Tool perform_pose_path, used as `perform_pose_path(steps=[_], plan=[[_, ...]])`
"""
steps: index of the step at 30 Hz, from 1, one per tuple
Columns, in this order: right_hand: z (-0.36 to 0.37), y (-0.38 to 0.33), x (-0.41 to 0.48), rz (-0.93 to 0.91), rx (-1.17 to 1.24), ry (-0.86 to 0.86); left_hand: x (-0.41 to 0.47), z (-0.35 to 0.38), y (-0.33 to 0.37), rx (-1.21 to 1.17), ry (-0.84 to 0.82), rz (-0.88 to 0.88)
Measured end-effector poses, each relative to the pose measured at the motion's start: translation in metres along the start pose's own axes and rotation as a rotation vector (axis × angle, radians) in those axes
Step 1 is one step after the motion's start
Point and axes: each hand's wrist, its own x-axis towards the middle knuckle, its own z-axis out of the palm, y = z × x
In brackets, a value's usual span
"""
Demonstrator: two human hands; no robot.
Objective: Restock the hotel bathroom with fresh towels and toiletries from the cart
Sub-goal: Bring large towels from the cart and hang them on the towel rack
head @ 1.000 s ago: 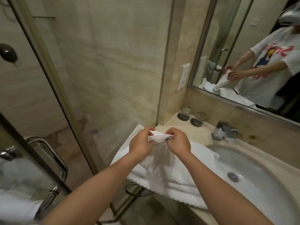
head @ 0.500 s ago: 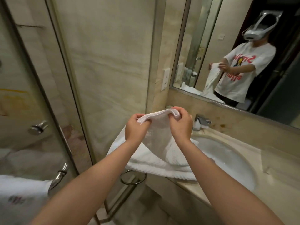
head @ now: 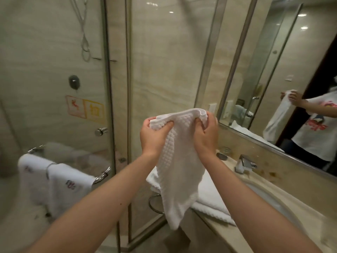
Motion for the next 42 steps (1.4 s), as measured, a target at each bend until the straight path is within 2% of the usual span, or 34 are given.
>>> perform_pose_path(steps=[10,17,20,23,30,34,42], plan=[[0.082,-0.087,-0.095,0.147,0.417,-0.237,-0.024,-0.149,0.059,0.083,0.346,0.065],[0.158,-0.145,-0.165,0.217,0.561,-0.374,-0.031,-0.258,0.102,0.144,0.543,0.147],[0.198,-0.171,-0.195,0.305,0.626,-0.479,-0.028,-0.309,0.119,0.167,0.615,0.175],[0.240,-0.199,-0.226,0.379,0.690,-0.522,-0.020,-0.364,0.137,0.161,0.660,0.178],[0.347,-0.265,-0.286,0.545,0.820,-0.478,0.015,-0.483,0.176,0.174,0.692,0.227],[0.398,-0.293,-0.315,0.569,0.845,-0.466,0.033,-0.540,0.194,0.163,0.698,0.240],[0.480,-0.330,-0.353,0.644,0.819,-0.622,0.061,-0.623,0.215,0.190,0.733,0.259]])
